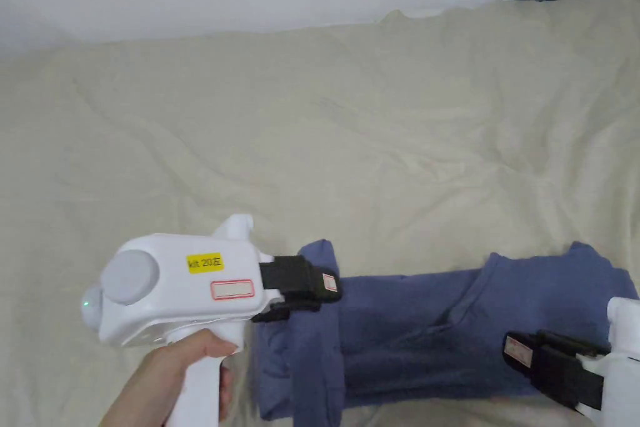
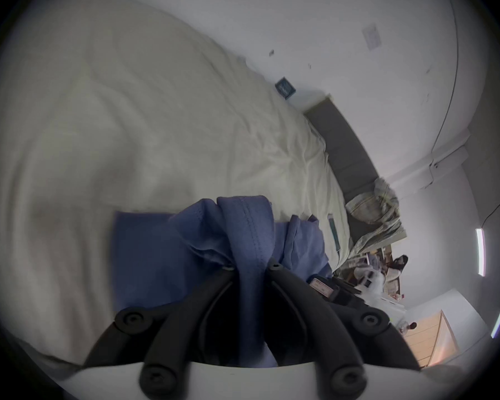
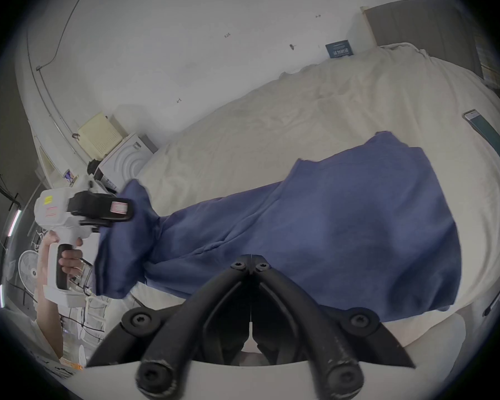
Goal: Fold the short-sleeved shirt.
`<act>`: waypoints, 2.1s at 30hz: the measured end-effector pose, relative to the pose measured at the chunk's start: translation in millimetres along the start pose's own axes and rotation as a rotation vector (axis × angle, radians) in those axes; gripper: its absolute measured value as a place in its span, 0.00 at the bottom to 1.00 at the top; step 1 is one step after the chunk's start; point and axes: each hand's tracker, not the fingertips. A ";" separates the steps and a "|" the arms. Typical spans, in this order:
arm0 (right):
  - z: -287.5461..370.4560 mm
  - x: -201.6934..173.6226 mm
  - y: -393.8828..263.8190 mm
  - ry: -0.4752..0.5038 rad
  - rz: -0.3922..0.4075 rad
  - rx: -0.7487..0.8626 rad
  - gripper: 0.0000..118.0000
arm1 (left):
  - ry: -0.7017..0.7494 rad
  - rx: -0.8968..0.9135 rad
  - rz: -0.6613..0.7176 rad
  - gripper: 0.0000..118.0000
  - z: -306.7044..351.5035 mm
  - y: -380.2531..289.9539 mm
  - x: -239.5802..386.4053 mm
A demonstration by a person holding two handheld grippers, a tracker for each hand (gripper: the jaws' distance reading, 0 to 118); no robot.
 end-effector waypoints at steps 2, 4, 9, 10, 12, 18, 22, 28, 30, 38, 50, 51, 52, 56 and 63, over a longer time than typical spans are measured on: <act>4.6 7.2 0.5 0.008 -0.026 0.008 0.00 | 0.015 -0.052 -0.009 0.08 -31.8 4.6 4.3; 9.0 12.6 0.5 -0.007 -0.047 0.019 0.00 | 0.039 -0.104 -0.009 0.08 -52.2 2.9 11.9; 14.2 21.0 -2.1 -0.017 -0.077 0.030 0.00 | 0.022 -0.138 -0.123 0.87 -64.7 2.6 26.0; 13.9 21.0 -2.7 -0.018 -0.080 0.028 0.00 | -0.009 -0.127 -0.124 1.00 -62.0 1.2 30.4; 13.3 20.7 -3.7 -0.025 -0.080 0.024 0.00 | -0.087 -0.079 -0.138 0.98 -44.5 3.3 36.9; 13.5 9.1 -5.3 -0.023 -0.050 0.012 0.00 | -0.022 -0.002 -0.176 0.98 1.7 7.1 40.5; 14.5 4.3 -4.0 -0.009 -0.038 0.014 0.00 | 0.100 0.006 -0.209 0.89 22.9 3.2 16.5; 12.4 3.8 -2.4 0.003 -0.037 0.012 0.00 | 0.217 -0.058 -0.209 0.10 2.6 -6.6 -4.4; 12.7 5.0 -2.7 0.005 -0.041 0.014 0.00 | 0.192 -0.074 -0.222 0.10 -4.8 -10.2 -0.8; 24.3 18.9 -3.1 -0.054 0.006 0.016 0.00 | 0.227 -0.180 -0.301 0.10 -46.7 -16.1 24.0; 29.8 48.6 -11.2 -0.095 -0.040 0.017 0.00 | 0.102 -0.278 -0.386 0.10 -93.2 -30.8 76.7; 29.5 49.2 -11.3 -0.098 -0.042 0.016 0.00 | 0.080 -0.287 -0.371 0.10 -97.5 -32.3 78.2; 29.5 47.9 -11.8 -0.098 -0.043 0.017 0.00 | 0.064 -0.290 -0.381 0.10 -101.4 -34.2 80.1; 31.5 43.3 -10.0 -0.091 -0.039 0.021 0.00 | 0.034 -0.283 -0.384 0.10 -98.9 -36.6 82.0; 34.3 21.7 -3.9 -0.070 0.000 0.046 0.00 | -0.079 -0.052 -0.223 0.10 -5.9 -16.0 32.0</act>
